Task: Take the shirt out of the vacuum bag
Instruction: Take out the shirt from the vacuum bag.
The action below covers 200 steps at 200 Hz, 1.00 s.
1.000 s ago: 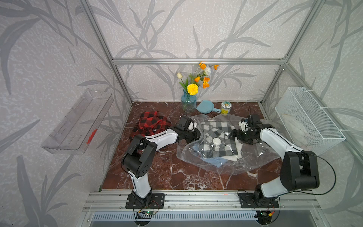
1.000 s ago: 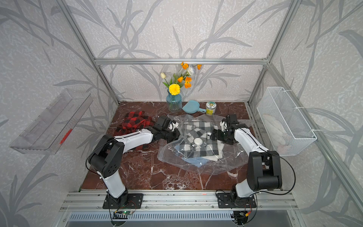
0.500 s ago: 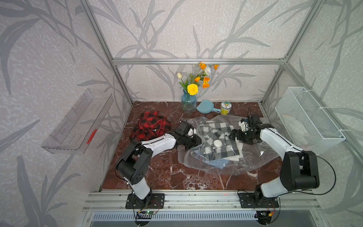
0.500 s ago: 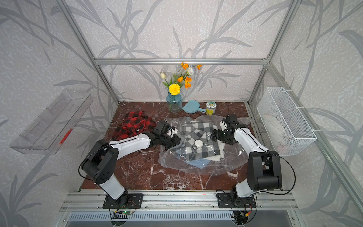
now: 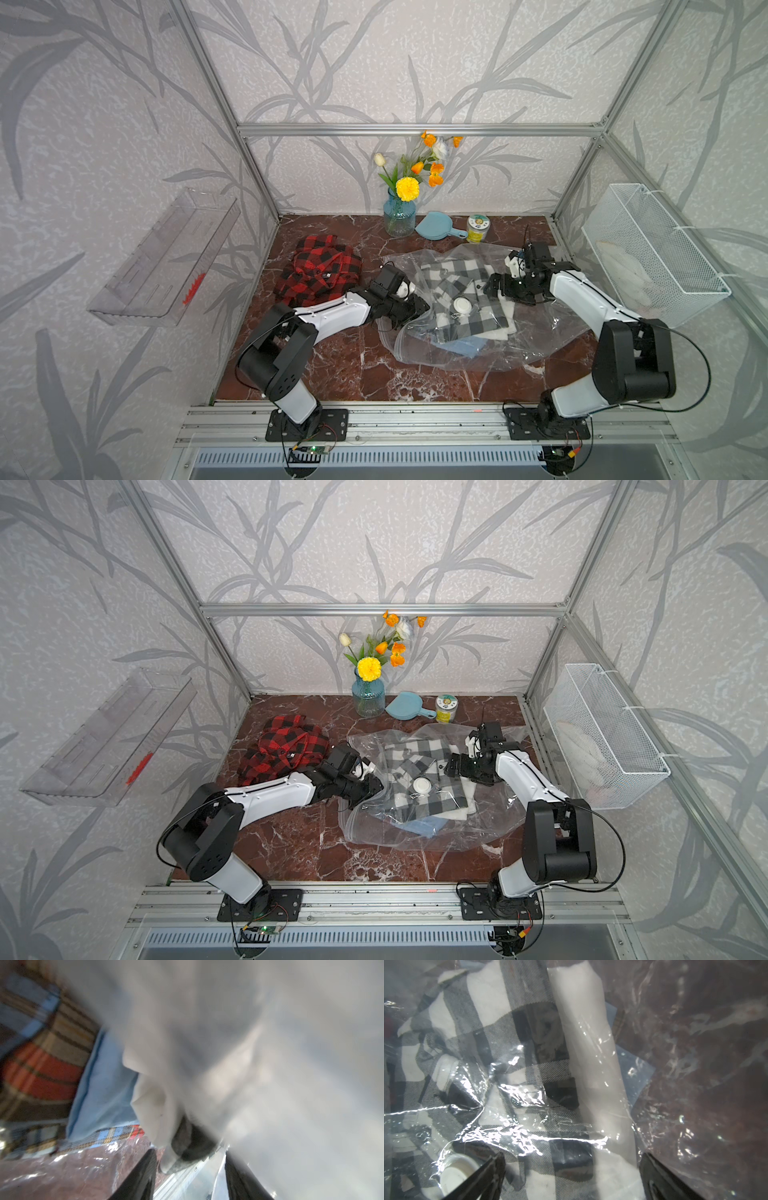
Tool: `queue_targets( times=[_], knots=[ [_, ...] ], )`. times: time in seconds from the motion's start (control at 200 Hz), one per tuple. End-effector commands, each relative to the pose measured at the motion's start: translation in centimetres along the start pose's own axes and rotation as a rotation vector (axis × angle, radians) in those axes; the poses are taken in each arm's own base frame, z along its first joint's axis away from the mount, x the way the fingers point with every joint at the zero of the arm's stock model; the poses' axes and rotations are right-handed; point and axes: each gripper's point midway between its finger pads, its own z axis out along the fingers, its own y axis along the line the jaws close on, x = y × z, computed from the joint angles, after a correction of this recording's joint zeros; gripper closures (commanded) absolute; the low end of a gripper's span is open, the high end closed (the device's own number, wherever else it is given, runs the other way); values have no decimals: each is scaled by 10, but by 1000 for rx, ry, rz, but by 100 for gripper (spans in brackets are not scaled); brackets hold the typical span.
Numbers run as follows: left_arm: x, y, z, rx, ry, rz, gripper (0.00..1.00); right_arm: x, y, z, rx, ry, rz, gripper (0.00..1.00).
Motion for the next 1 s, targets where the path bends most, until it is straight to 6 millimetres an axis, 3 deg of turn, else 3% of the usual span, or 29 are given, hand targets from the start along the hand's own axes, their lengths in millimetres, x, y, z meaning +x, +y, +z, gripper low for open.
queue_targets(
  times=[0.0, 0.37, 0.58, 0.72, 0.995],
  knots=[
    [8, -21, 0, 96, 29, -2, 46, 3, -2, 1, -2, 22, -3, 0],
    [-6, -26, 7, 102, -4, 16, 46, 6, -3, 1, 3, 28, -6, 0],
    [-7, 3, 15, -17, -3, 6, 47, 7, -3, 2, 0, 29, -6, 0],
    [-13, 11, 18, -52, -32, 4, 47, 8, -2, 2, -3, 28, -7, 0],
    [-38, -23, 20, 29, -91, 33, 47, 9, -3, 2, -1, 31, -8, 0]
  ],
)
